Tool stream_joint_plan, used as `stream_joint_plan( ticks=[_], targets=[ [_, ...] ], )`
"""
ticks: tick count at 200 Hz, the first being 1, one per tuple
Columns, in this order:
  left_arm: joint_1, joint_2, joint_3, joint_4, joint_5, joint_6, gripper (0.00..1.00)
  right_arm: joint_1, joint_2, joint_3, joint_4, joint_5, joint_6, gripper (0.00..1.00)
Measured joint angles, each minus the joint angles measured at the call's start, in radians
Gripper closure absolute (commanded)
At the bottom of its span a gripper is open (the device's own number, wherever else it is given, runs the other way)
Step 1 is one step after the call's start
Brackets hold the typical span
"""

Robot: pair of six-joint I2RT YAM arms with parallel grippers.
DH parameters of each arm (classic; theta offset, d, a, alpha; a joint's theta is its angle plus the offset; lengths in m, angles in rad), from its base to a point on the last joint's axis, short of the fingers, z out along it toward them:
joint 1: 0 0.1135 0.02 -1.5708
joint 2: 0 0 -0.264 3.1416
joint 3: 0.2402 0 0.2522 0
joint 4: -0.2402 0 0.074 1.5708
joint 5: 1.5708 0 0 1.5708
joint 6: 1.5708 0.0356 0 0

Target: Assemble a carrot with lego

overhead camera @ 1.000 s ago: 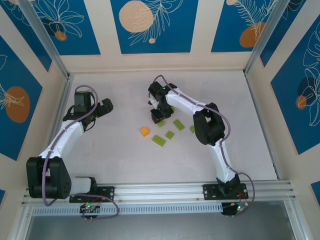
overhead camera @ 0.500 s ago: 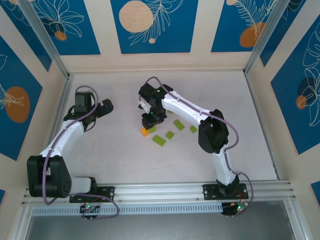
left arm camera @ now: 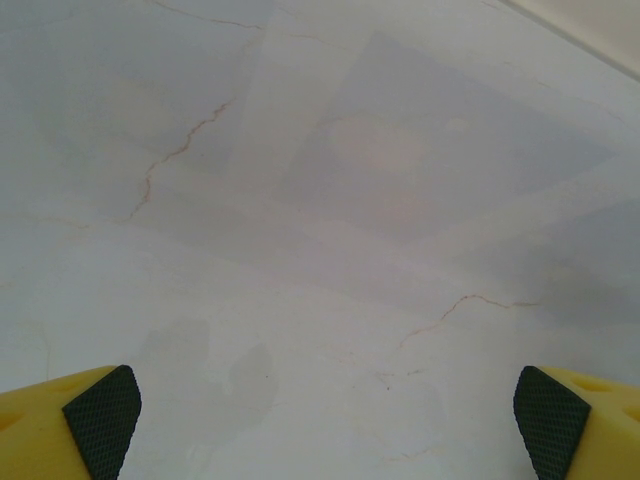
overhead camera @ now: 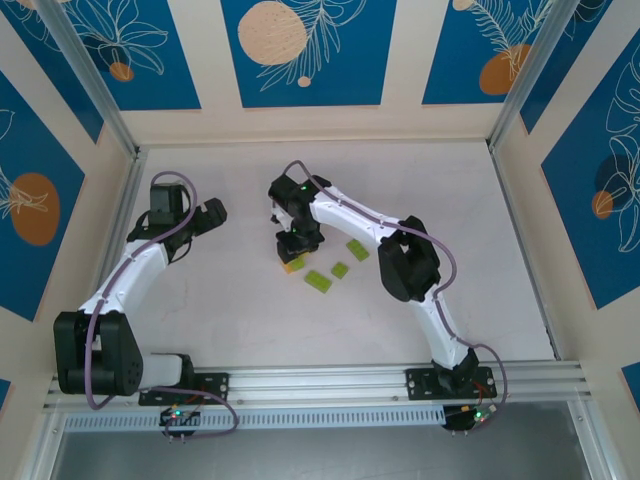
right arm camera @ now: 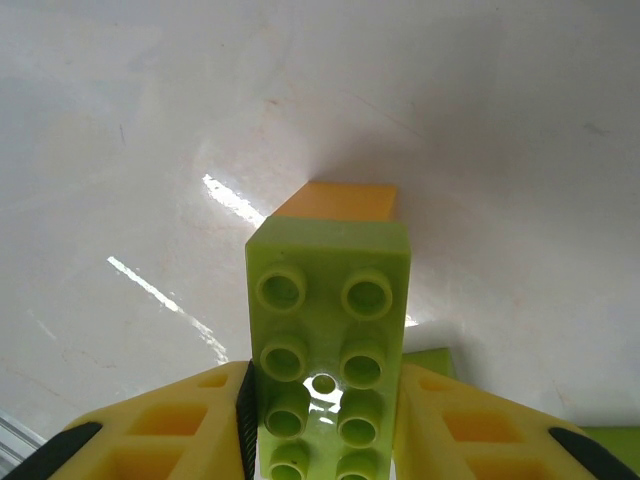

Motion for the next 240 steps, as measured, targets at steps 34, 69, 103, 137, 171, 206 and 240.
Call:
stream_joint_plan(
  ticks=[34, 69, 103, 137, 171, 206, 240],
  targets=[
    [0.000, 0.000, 0.000, 0.000, 0.000, 0.000, 0.02, 0.000, 0.008, 0.005, 0.004, 0.000, 0.000, 0.63],
    [0.000, 0.000, -0.002, 0.000, 0.000, 0.000, 0.02, 0.000, 0.008, 0.006, 0.015, 0.000, 0.000, 0.63],
    [0.000, 0.000, -0.003, 0.000, 0.000, 0.000, 0.02, 0.000, 0.018, 0.015, 0.018, 0.000, 0.005, 0.63],
    [0.000, -0.001, -0.005, 0.000, 0.000, 0.000, 0.02, 0.000, 0.027, 0.023, 0.019, 0.000, 0.008, 0.63],
    [0.000, -0.001, -0.006, 0.000, 0.000, 0.000, 0.02, 0.003, 0.028, 0.023, 0.019, 0.000, 0.015, 0.63],
    [0.000, -0.001, -0.006, 0.000, 0.000, 0.000, 0.02, 0.008, 0.030, 0.024, 0.019, 0.000, 0.019, 0.63],
    [0.000, -0.001, -0.007, 0.000, 0.000, 0.000, 0.02, 0.011, 0.046, 0.049, 0.012, 0.002, 0.023, 0.63]
  ],
)
